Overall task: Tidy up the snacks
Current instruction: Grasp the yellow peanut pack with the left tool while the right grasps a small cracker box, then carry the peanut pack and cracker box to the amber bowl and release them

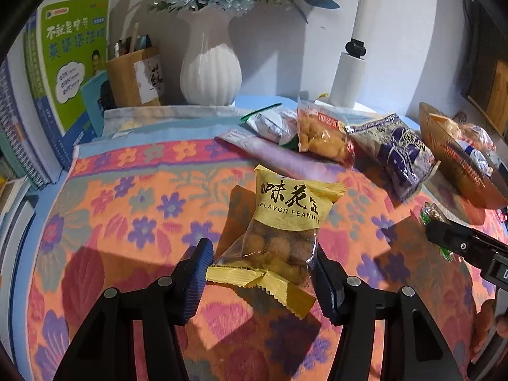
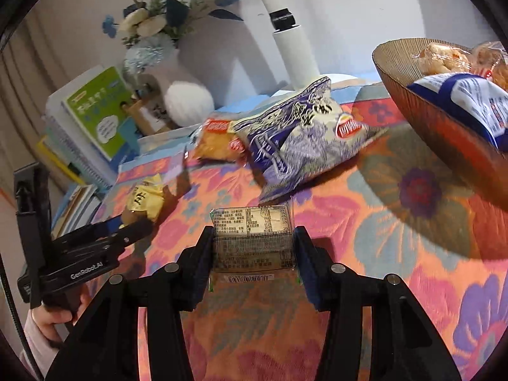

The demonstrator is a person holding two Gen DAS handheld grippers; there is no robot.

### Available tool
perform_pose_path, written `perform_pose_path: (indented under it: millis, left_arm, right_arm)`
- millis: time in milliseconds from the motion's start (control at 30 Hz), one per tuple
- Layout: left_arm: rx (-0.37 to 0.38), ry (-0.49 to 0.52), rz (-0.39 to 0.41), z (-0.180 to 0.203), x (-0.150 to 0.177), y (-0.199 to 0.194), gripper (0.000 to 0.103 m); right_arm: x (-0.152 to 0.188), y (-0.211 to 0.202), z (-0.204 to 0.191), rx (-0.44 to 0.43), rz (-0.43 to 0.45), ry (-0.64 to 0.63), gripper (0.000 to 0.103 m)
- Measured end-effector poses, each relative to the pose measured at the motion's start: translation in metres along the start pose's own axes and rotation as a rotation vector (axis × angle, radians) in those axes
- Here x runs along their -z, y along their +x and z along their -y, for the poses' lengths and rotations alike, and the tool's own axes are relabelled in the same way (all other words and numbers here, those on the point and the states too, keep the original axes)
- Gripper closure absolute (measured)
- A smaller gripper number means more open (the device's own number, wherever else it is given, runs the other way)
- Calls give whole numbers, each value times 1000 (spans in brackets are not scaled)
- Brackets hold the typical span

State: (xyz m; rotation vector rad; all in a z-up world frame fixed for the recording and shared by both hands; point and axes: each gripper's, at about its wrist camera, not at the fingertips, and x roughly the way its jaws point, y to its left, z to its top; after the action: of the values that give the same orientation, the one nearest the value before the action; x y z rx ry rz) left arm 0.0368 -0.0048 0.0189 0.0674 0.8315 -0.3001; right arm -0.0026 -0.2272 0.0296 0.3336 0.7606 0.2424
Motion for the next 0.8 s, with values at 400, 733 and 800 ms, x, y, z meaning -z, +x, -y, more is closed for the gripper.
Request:
perform_pose_path:
  millis: [400,733,800]
  left_arm:
    - [83,0,91,41,-56,-68,45]
    - [237,119,182,161,-154,-87,45]
    - [280,142,166,190,-169,-74,45]
  right_arm:
    - [-20,-69,-1,-95,118,-3,55]
    - [-98,-174,55,56,318,-17,55]
    - [-104,-187,76,89,332,10,55]
